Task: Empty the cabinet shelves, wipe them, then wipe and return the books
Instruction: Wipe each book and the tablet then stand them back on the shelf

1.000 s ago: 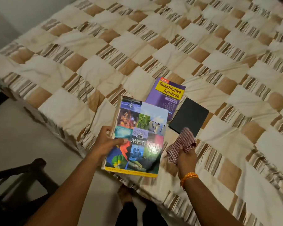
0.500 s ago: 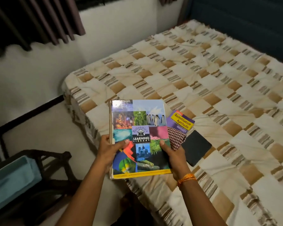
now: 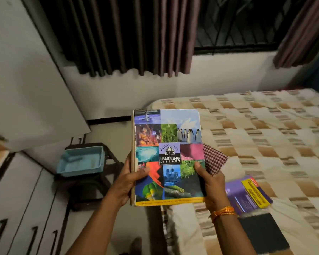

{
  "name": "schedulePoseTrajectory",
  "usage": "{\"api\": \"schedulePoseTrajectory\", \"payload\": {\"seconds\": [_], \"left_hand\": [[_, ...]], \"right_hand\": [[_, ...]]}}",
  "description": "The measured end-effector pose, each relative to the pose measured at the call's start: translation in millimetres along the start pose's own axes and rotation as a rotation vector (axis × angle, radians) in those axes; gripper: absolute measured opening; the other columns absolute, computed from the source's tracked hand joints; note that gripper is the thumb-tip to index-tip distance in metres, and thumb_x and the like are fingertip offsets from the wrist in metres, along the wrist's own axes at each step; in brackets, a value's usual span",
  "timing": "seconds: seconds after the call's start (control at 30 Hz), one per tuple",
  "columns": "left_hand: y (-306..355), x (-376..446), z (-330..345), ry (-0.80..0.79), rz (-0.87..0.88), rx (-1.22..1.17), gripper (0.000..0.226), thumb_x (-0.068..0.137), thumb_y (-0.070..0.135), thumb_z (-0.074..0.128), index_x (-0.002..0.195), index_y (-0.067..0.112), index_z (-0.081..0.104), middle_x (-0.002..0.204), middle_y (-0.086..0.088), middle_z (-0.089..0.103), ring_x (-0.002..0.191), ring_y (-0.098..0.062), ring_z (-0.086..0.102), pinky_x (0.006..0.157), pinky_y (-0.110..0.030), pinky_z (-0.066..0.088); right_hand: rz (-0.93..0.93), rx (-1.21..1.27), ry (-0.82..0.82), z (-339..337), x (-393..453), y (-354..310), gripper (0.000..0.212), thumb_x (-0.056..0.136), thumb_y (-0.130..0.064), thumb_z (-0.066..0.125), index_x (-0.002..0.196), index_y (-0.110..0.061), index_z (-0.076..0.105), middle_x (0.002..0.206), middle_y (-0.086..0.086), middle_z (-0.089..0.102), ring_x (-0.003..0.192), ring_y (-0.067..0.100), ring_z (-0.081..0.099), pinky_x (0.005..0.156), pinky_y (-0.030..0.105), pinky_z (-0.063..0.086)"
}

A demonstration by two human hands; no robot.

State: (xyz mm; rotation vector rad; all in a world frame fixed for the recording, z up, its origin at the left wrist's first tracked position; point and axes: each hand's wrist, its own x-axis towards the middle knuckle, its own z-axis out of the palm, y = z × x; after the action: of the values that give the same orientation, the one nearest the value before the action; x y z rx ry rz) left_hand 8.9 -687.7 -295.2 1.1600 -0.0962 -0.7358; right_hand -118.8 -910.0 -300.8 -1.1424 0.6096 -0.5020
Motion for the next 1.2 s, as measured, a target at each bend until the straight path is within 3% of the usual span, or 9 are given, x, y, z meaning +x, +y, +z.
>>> {"api": "schedulePoseTrajectory", "payload": {"seconds": [0.2, 0.3, 0.47, 0.6, 0.67, 0.83, 1.0, 1.13, 1.2], "left_hand": [[53.3, -59.4, -59.2, 0.244, 0.255, -0.078, 0.065, 0.068, -0.001, 0.079, 0.127, 0.02, 0.061, 0.124, -0.023, 0.068, 0.109, -0.049, 0.067, 0.095, -0.068, 0.05], [62.8, -76.1, -76.7, 0.366, 0.318, -0.111, 0.072, 0.064, 0.005, 0.088, 0.128, 0.018, 0.06, 0.126, -0.023, 0.068, 0.11, -0.049, 0.066, 0.094, -0.069, 0.05], [75.7, -101.4, -75.7, 0.406, 0.344, -0.065, 0.082, 0.046, 0.014, 0.096, 0.121, 0.013, 0.061, 0.096, -0.008, 0.078, 0.081, -0.029, 0.076, 0.062, -0.037, 0.061], [93.5, -144.5, -116.7, 0.554, 0.399, -0.094, 0.068, 0.054, 0.008, 0.088, 0.118, 0.001, 0.065, 0.092, -0.014, 0.078, 0.077, -0.032, 0.076, 0.061, -0.036, 0.061], [97.4, -166.9, -139.3, 0.596, 0.433, -0.139, 0.06, 0.06, 0.002, 0.081, 0.118, 0.003, 0.066, 0.1, -0.017, 0.077, 0.086, -0.036, 0.076, 0.067, -0.042, 0.062], [107.9, -208.5, -175.0, 0.672, 0.525, -0.194, 0.084, 0.054, 0.018, 0.097, 0.13, 0.009, 0.063, 0.122, -0.023, 0.07, 0.109, -0.046, 0.068, 0.096, -0.065, 0.051], [113.6, -243.7, -192.4, 0.76, 0.661, -0.165, 0.055, 0.063, -0.003, 0.074, 0.11, 0.024, 0.07, 0.1, 0.003, 0.079, 0.09, -0.021, 0.076, 0.067, -0.031, 0.062], [106.7, -262.9, -204.2, 0.889, 0.7, -0.2, 0.067, 0.063, 0.007, 0.077, 0.126, 0.023, 0.064, 0.117, -0.001, 0.075, 0.106, -0.028, 0.072, 0.083, -0.044, 0.058], [102.9, -266.9, -208.0, 0.952, 0.721, -0.207, 0.067, 0.065, 0.006, 0.076, 0.128, 0.023, 0.063, 0.12, -0.003, 0.074, 0.109, -0.03, 0.071, 0.089, -0.047, 0.056]], "right_hand": [[0.007, -0.061, -0.34, 111.9, 13.4, -13.5, 0.045, 0.079, -0.022, 0.077, 0.12, -0.006, 0.068, 0.111, 0.016, 0.074, 0.1, 0.038, 0.072, 0.081, 0.047, 0.061], [-0.003, -0.106, -0.442, 144.6, 11.3, -15.6, 0.035, 0.084, -0.016, 0.075, 0.118, -0.009, 0.069, 0.11, 0.016, 0.074, 0.102, 0.038, 0.071, 0.089, 0.057, 0.057], [-0.033, -0.087, -0.48, 167.2, 6.3, -10.8, 0.035, 0.08, -0.024, 0.082, 0.112, -0.014, 0.071, 0.11, 0.019, 0.073, 0.101, 0.041, 0.07, 0.09, 0.065, 0.054], [-0.036, -0.153, -0.666, 237.6, -22.9, -10.6, 0.016, 0.08, -0.026, 0.076, 0.095, -0.027, 0.078, 0.102, 0.011, 0.077, 0.095, 0.033, 0.074, 0.085, 0.053, 0.058], [-0.023, -0.155, -0.691, 267.6, -38.3, -3.7, 0.016, 0.082, -0.026, 0.071, 0.097, -0.026, 0.078, 0.103, 0.01, 0.077, 0.096, 0.031, 0.073, 0.085, 0.048, 0.059], [-0.006, -0.151, -0.744, 325.2, -68.6, 10.5, 0.04, 0.089, -0.038, 0.062, 0.116, -0.01, 0.07, 0.109, 0.012, 0.075, 0.105, 0.033, 0.07, 0.092, 0.052, 0.057], [0.002, -0.166, -0.797, 363.7, -94.3, 24.9, 0.036, 0.095, -0.034, 0.057, 0.117, -0.007, 0.068, 0.107, 0.012, 0.075, 0.104, 0.033, 0.07, 0.085, 0.046, 0.06], [-0.193, -0.204, -0.69, 387.8, -109.7, 28.5, 0.016, 0.1, -0.032, 0.056, 0.106, -0.028, 0.07, 0.11, 0.002, 0.072, 0.11, 0.025, 0.066, 0.095, 0.048, 0.055], [-0.337, -0.223, -0.573, 397.4, -121.1, 21.4, 0.015, 0.101, -0.03, 0.058, 0.109, -0.023, 0.068, 0.109, 0.001, 0.069, 0.105, 0.02, 0.064, 0.093, 0.051, 0.055]]}}
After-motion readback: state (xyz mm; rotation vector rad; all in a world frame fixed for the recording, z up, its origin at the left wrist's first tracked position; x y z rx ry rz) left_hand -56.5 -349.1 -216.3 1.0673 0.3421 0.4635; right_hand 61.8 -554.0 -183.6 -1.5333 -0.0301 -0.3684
